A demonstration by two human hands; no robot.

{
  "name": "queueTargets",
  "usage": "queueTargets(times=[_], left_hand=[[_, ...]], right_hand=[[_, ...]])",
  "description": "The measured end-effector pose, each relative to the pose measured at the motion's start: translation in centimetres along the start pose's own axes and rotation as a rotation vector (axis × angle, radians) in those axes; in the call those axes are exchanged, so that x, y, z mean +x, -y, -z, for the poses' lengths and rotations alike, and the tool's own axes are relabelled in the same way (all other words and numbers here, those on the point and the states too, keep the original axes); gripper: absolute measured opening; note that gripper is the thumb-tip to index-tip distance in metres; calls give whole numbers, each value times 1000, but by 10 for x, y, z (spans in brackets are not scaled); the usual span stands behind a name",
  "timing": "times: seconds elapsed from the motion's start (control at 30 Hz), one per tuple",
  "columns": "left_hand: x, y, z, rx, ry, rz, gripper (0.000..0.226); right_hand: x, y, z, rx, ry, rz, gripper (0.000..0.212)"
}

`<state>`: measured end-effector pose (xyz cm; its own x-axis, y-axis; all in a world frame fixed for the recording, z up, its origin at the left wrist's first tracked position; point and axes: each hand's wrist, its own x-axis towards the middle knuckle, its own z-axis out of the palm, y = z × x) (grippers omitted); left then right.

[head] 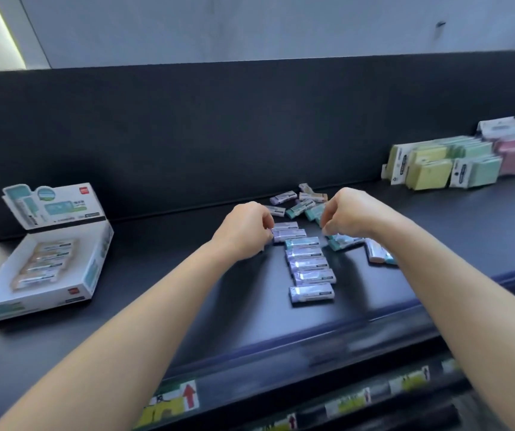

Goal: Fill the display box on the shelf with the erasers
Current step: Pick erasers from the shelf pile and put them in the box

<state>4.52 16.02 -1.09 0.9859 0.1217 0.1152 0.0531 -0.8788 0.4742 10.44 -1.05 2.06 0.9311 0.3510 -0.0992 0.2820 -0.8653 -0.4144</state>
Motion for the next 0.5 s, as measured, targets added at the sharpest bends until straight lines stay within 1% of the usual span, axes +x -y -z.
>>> queueTargets(times=[0.07, 0.17, 0.23, 0.33, 0.4, 0.47, 0.5], left_hand=[[3, 0, -5, 37, 4, 4, 18], [6, 1, -10, 50, 7, -2, 20], [7, 1, -12, 52, 2, -10, 18], [10, 2, -13, 35, 11, -23, 14], [13, 4, -13, -1, -21, -11, 11], [15, 7, -10, -21, -64, 13, 8], [16, 8, -9, -21, -70, 23, 8]], right_hand=[[1, -1, -1, -9, 39, 41, 6], [5, -1, -6, -34, 89, 87, 7], [8, -1, -9, -28, 81, 81, 2], [12, 1, -12, -8, 45, 49, 13], [14, 3, -13, 7, 21, 42, 12], [16, 6, -15, 25, 8, 56, 6], [17, 9, -16, 29, 8, 71, 8]])
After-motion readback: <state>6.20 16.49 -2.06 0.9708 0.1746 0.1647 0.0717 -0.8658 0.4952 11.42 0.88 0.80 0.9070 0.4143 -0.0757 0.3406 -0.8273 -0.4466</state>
